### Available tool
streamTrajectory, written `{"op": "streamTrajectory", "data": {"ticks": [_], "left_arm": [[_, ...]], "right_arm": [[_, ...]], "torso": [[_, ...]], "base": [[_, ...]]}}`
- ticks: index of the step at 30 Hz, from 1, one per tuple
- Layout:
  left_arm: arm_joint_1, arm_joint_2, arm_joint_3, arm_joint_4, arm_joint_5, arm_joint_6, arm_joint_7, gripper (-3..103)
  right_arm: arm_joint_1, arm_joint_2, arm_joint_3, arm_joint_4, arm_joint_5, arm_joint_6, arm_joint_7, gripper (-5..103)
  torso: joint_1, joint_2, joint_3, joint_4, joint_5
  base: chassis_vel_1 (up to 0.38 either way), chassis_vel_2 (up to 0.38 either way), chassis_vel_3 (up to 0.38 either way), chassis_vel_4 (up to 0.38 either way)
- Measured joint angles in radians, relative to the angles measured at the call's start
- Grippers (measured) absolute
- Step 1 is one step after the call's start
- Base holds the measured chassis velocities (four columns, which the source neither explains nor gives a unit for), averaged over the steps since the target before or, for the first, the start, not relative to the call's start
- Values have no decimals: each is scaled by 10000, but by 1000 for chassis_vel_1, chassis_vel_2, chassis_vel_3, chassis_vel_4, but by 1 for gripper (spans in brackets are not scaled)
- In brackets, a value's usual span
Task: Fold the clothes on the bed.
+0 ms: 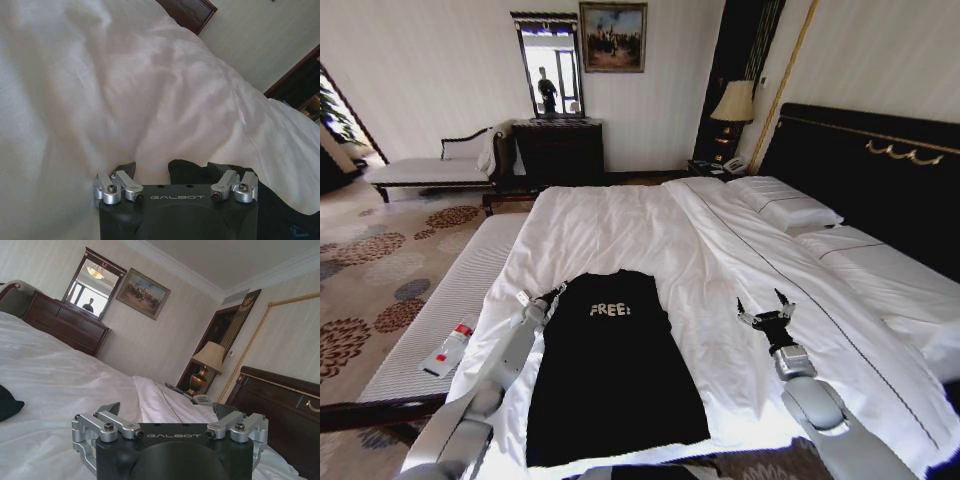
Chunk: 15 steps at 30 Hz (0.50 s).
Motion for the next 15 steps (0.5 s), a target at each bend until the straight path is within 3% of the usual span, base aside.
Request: {"op": "streamTrajectory", "data": {"ticks": [4, 7, 15], "left_arm": [[-174, -109, 23, 233, 57, 0, 0, 71], [-332, -237, 62, 385, 81, 34, -2, 55], [-328, -326, 128, 317, 76, 149, -136, 47]], "right_arm": [[29, -52, -5, 4, 99, 1, -9, 100], [54, -99, 2, 24, 169, 0, -14, 100], [166, -184, 0, 82, 372, -46, -18, 100]], "torso": [[0, 1, 0, 1, 0], [0, 0, 0, -7, -1], [0, 1, 0, -2, -1]], "base": [[0, 0, 0, 0], [0, 0, 0, 0], [0, 0, 0, 0]]}}
